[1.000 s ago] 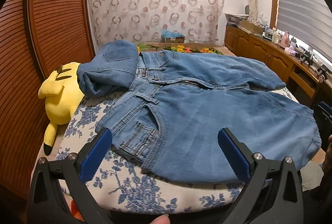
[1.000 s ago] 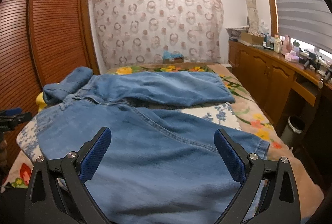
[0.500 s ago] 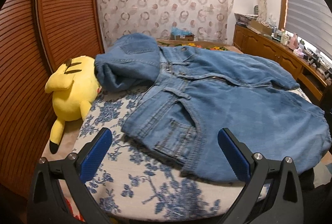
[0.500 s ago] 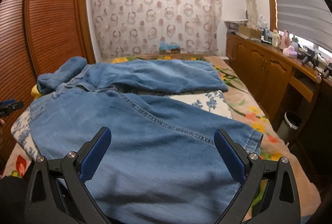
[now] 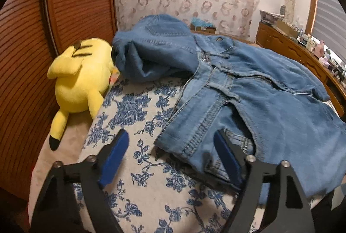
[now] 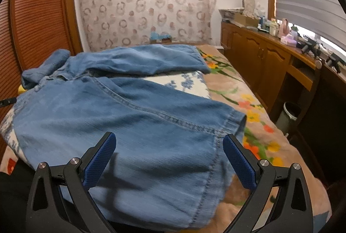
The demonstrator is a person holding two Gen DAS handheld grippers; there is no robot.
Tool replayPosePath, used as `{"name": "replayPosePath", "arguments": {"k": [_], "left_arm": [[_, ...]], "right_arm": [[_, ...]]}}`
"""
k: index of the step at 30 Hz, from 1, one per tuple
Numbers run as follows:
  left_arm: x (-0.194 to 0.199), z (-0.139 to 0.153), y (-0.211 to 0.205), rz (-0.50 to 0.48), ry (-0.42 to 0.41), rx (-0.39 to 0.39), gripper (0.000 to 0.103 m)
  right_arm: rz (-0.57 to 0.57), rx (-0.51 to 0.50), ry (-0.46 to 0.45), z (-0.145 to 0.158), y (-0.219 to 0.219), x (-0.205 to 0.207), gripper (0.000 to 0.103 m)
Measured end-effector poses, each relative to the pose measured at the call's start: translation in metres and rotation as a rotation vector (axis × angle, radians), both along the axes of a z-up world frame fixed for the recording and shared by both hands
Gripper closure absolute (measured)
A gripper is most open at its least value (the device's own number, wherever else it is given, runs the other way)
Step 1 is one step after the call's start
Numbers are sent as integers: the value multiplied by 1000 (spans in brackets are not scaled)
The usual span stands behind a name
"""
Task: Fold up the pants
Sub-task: 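Grasp the jeans leg hem with the right gripper while the left gripper grasps the waistband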
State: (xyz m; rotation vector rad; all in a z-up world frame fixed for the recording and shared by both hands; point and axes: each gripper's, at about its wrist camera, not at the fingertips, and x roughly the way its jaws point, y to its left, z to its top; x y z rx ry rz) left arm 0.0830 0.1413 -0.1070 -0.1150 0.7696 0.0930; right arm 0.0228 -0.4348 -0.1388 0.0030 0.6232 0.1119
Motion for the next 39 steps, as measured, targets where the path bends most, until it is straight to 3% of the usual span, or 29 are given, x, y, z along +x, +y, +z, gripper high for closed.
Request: {"name": "replayPosePath", "arguments": {"k": [11, 15, 17, 21, 25, 26, 27, 34, 39], "left_arm": [[5, -18, 0, 2, 46, -8, 28], [3, -18, -1, -11, 37, -9, 35], [2, -18, -2, -19, 32, -13, 44], [3, -15, -7, -31, 29, -24, 59], [1, -12, -8, -49, 20, -56, 84], [0, -10, -10, -53, 15, -57, 88], [-1, -9, -11, -56, 9, -58, 90], [-17, 18, -13, -62, -69, -66, 96], [-37, 51, -18, -77, -150, -63, 97]], "right_arm": [[-13, 5, 64, -14, -27, -3, 10], [11, 14, 86, -18, -26, -1, 19], [6, 6, 85, -18, -25, -1, 22], [-7, -9, 80, -17, -28, -2, 38], [-25, -36, 70, -14, -32, -2, 60], [-29, -50, 65, -13, -33, -2, 79], [-28, -58, 67, -12, -33, -1, 87], [18, -50, 27, 9, -31, 0, 96], [53, -72, -54, 46, -22, 8, 98]]}}
